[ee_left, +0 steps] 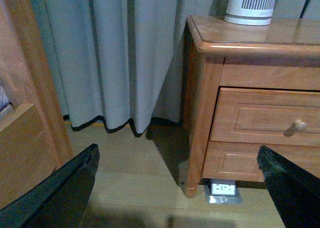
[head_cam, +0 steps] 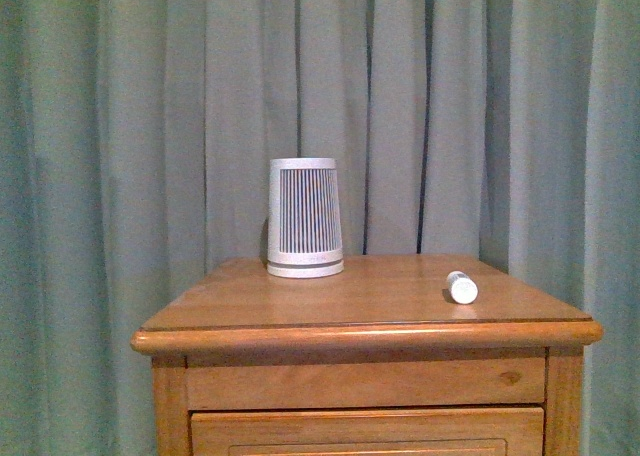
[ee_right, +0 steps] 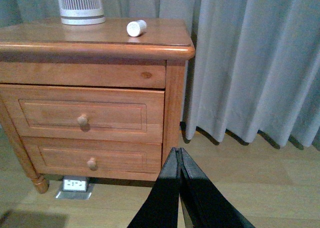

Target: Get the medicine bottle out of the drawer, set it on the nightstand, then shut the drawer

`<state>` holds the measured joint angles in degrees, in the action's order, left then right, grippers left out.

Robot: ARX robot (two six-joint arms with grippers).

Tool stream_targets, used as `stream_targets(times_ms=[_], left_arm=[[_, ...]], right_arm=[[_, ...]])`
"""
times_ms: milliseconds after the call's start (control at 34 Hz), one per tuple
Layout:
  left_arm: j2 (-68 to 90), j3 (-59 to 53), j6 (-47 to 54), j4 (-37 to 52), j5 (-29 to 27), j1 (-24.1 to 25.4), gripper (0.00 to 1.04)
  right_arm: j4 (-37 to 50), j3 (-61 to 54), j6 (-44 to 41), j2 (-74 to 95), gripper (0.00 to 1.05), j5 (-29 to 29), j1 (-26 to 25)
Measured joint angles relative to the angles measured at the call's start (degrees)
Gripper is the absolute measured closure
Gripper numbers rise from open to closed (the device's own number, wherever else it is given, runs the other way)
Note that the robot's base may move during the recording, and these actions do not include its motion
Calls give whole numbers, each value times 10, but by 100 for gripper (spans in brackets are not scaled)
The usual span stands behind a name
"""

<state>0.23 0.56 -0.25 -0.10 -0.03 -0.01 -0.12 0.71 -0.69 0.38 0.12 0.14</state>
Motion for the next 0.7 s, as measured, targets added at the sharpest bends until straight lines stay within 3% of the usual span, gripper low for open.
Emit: stream_targets(times_ms=[206,441,705], left_arm=[[0,0,0,0,0,0,7],[0,0,0,0,0,0,7],[0,0,0,0,0,0,7]], right_arm=[[0,0,0,0,101,0,0],[0,0,0,0,54,0,0],[0,0,0,0,8,0,0]])
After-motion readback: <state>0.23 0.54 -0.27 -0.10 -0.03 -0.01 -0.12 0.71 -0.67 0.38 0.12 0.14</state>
